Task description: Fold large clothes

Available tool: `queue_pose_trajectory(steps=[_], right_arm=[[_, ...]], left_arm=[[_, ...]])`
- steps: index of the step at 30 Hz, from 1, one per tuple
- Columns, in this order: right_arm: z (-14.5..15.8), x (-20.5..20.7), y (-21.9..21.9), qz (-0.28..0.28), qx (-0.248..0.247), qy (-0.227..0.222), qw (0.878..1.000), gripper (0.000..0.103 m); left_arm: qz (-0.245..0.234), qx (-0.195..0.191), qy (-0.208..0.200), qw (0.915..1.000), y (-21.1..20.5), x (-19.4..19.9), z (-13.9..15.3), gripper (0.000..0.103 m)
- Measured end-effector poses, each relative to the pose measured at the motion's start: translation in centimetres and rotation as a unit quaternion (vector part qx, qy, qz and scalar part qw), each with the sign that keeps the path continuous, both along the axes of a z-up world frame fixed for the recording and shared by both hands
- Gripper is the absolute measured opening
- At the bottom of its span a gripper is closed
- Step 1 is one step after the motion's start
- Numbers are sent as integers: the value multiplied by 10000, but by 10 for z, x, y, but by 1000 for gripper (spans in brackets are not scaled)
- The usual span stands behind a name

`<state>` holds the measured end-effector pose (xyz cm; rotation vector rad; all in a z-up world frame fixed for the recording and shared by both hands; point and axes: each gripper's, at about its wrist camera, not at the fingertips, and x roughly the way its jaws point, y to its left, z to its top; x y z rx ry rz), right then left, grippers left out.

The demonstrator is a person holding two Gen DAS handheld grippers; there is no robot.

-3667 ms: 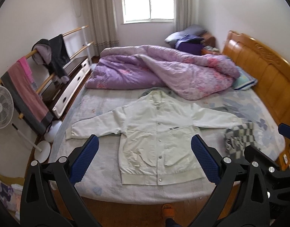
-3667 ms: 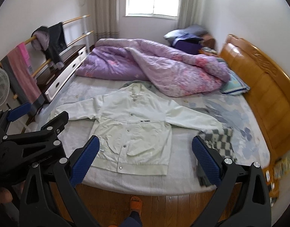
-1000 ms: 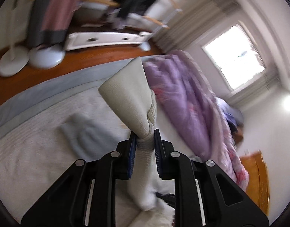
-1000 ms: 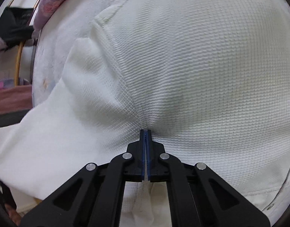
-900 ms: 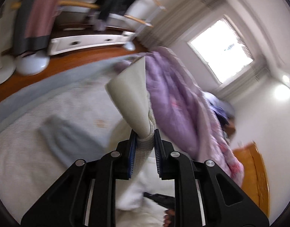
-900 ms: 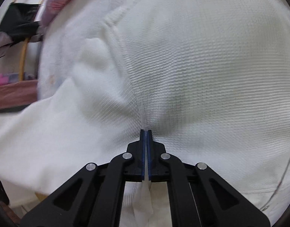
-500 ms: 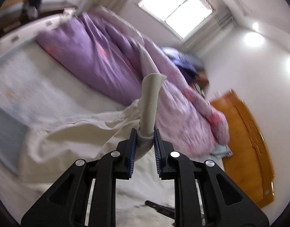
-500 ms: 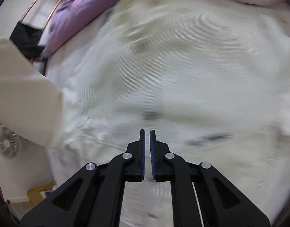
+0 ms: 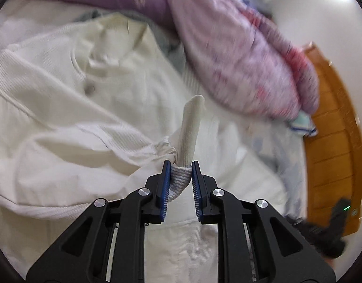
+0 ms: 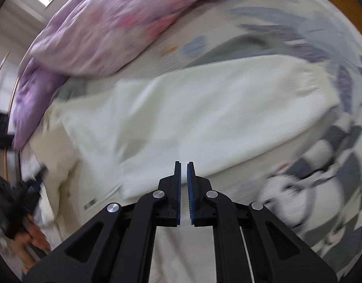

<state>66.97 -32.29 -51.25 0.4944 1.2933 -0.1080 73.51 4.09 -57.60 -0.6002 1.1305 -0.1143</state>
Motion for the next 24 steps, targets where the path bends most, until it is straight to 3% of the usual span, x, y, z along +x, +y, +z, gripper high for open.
queue_pose_trajectory(steps=[4,6,9,13,15,18,20,22,24], right_arm=[[-6,-2,-62,-762,-88,216,9968,9],[-13,-2,-84,-1058,-120,408,9935,30],[-24,-1,-116,-1389,-157,722,9875,49],[-45,1,-157,-1930,-17,1023,9759,55],[-60,6,-164,-2083,24,1254,9700,56],[-77,19,-175,-1996,-323,1544,9671,57],[-93,23,-182,-2120,-285,1682,9623,59],[-108,20,-192,-2323,-340,1888,9535,59],[-114,17,-199,-2535,-221,1778,9506,59]], left_arm=[[-36,81,76,9999,-23,-4,-16,18],[-7,92,64,9999,-30,1,-17,18],[-25,150,-86,9998,-42,11,-10,18],[-140,228,-126,9996,-52,21,-7,18],[-222,280,40,9994,-58,26,-17,19],[-368,320,197,9986,-68,30,-28,27],[-521,304,457,9971,-74,32,-39,38],[-623,383,561,9957,-78,30,-43,40],[-685,323,506,9958,-77,25,-40,45]])
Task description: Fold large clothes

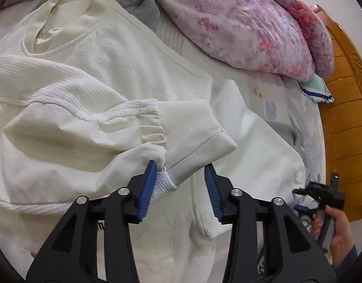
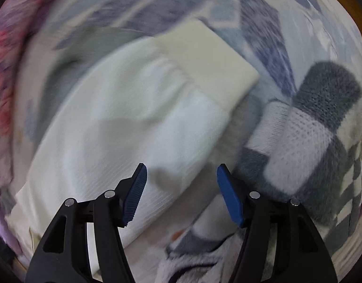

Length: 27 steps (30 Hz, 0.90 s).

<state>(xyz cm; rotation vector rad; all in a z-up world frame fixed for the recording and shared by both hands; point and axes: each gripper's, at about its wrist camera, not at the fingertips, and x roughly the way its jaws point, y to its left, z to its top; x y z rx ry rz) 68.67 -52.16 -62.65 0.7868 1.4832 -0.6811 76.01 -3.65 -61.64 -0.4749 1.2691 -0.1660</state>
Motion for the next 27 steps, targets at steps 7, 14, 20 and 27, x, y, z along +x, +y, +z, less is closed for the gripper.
queue_pose_trajectory(steps=[7,14,20,27], right_arm=[[4,-10,-7,-173,16,-754,9970,14],[45,-24,10,-1,-633,-1332,9891,6],[103,-35,48,199,-1237,-1953,9727,6],[198,-10,163,1805,-2101,-2872,9169,6]], left_arm=[[304,-1107,-250,9931,27,-27,24,65],[644,-448,287,9965,40,-16,-5,65],[127,118,1084,9940,27,-1,-44,65],[464,-592,175,9970,89,-19,36,66]])
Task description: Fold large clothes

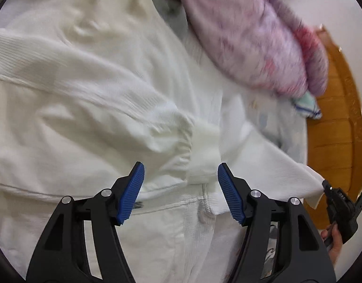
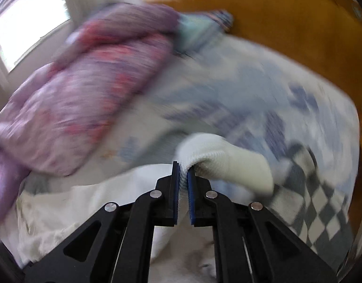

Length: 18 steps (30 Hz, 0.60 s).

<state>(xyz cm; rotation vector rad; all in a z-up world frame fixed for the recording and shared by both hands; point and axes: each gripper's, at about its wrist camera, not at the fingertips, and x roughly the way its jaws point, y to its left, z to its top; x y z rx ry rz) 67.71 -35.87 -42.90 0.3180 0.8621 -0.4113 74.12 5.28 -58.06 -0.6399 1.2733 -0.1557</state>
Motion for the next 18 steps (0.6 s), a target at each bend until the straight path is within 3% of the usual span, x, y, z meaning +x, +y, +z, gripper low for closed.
queue_pose_trajectory(steps=[5,8,11,14,17,18], right_arm=[[35,19,122,1276,-288,-391,9906,5],[42,22,209,2070,-270,-564,9763,5],[34,13,297,2860,-52,-625,9562,5],[7,-5,384,3815,67,-492,9230,5],[-35,-26,449,4576,-9,-62,8892,5],[-56,-30,467,4825,28,315,8753,5]], left_arm=[[498,778,-126,9956,76,-26,22,69],[812,1116,-24,9904,135,-45,22,69],[1046,1206,19,9872,188,-67,20,69],[1287,1336,69,9826,233,-89,20,71],[1514,1353,185,9790,264,-110,14,71],[1579,1305,231,9785,273,-117,12,71]])
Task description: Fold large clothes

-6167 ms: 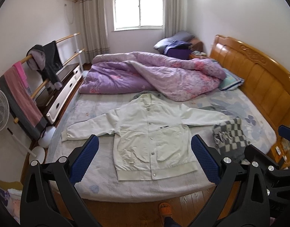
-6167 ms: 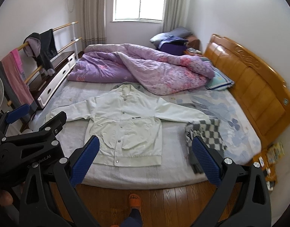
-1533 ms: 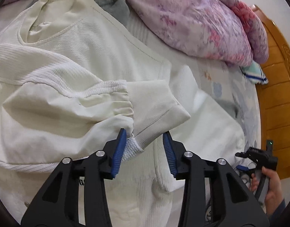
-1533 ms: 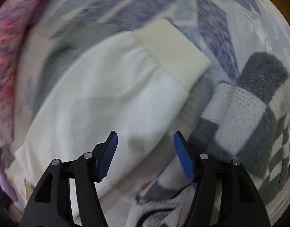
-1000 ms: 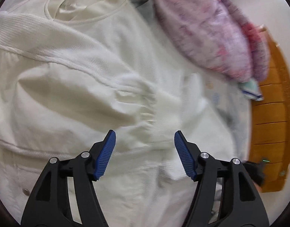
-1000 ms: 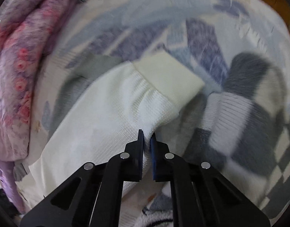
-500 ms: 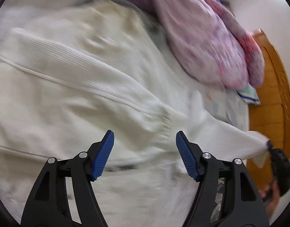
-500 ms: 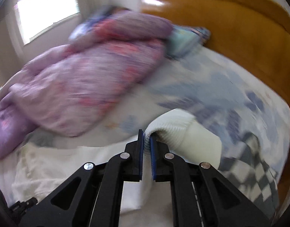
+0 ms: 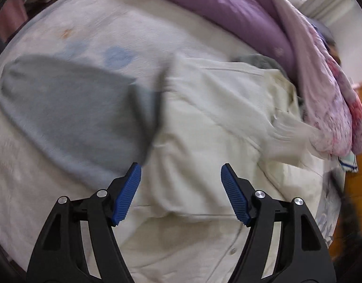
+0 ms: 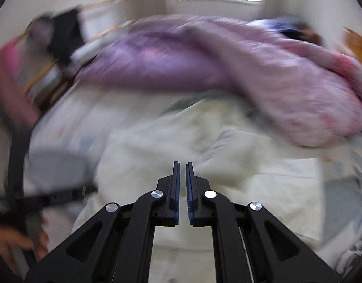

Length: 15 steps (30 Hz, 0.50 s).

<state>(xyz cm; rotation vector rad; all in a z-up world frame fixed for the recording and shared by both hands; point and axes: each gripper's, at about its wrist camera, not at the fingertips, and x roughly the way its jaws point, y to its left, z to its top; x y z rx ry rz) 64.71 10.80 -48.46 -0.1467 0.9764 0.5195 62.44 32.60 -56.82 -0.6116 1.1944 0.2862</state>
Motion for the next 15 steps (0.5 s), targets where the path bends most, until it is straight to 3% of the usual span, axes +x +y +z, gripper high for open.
queue_pose_trajectory(steps=[2,4,9,15], right_arm=[[-28,-8,17,314,-109,502,9982,5],[-35,-10,12,212,-176,713,9971,6],[-29,-3,-50,-481,-253,674,9962,18],[-31,21,-145,-1455,-463,548,9868,19]], left_arm=[[133,-54,8,9999,14,-12,-2,71],[152,-179,-33,9997,18,-19,-3,71],[-221,-402,-182,9988,-10,5,-10,75],[-387,-961,-487,9934,-36,68,-29,76]])
